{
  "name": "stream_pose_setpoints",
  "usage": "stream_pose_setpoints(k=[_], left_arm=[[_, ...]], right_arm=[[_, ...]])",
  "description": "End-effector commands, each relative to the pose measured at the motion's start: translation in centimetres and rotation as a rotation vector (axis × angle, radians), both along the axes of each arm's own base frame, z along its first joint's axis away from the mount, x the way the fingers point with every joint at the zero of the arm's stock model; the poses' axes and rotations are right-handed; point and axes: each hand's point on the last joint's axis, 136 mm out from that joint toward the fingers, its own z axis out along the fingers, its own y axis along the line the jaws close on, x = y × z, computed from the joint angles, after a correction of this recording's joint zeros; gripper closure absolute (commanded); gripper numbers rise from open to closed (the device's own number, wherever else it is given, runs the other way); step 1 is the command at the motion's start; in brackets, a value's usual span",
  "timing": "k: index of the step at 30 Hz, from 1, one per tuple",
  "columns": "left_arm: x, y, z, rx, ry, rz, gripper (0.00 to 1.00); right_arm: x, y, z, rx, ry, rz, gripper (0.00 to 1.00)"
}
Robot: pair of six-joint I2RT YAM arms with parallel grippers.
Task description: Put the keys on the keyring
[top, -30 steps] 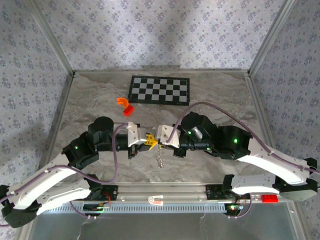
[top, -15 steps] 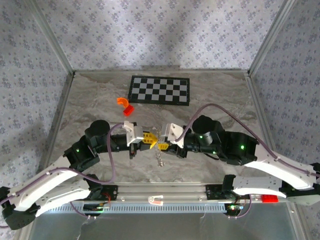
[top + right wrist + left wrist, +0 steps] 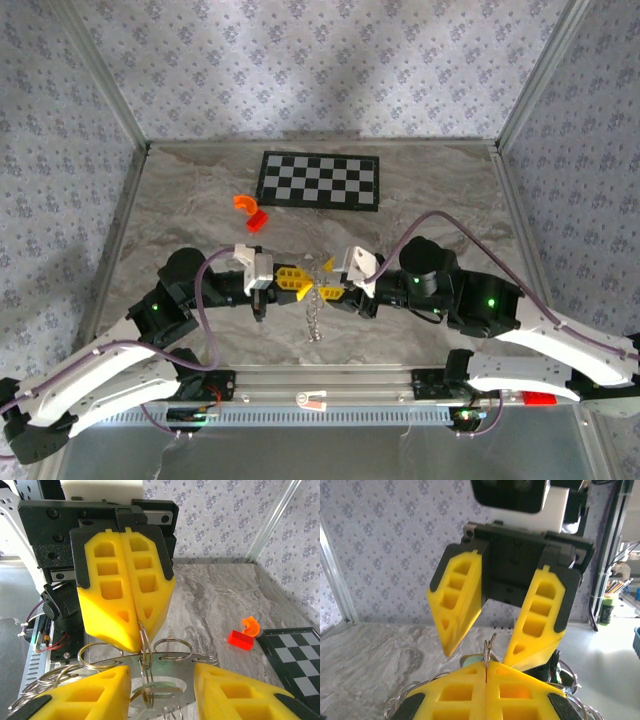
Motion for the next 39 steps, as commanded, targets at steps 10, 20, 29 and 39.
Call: stream_pose_setpoints(k=[10, 20, 29, 39], left_arm=[[-1.2, 0.3, 2.6, -0.113, -0.034, -0.051, 1.00], [-1.5, 0.4, 2.4, -0.110, -0.034, -0.064, 1.00], [-1.8, 0.7, 2.7, -0.114, -0.038, -0.069, 1.00], [-1.7, 0.8, 2.7, -0.112, -0.038, -0.065, 1.00]], right_arm=[[-1.1, 0.5, 0.3, 0.062, 0.022, 0.068, 0.71], [-0.6, 0.5, 0.8, 0.091, 0.015, 0.046, 0.76], [-0.4, -0.3, 1.4, 0.117, 0.005, 0.019, 0.64], [-1.2, -0.3, 1.8, 0.141, 0.009, 0.065, 0.68]])
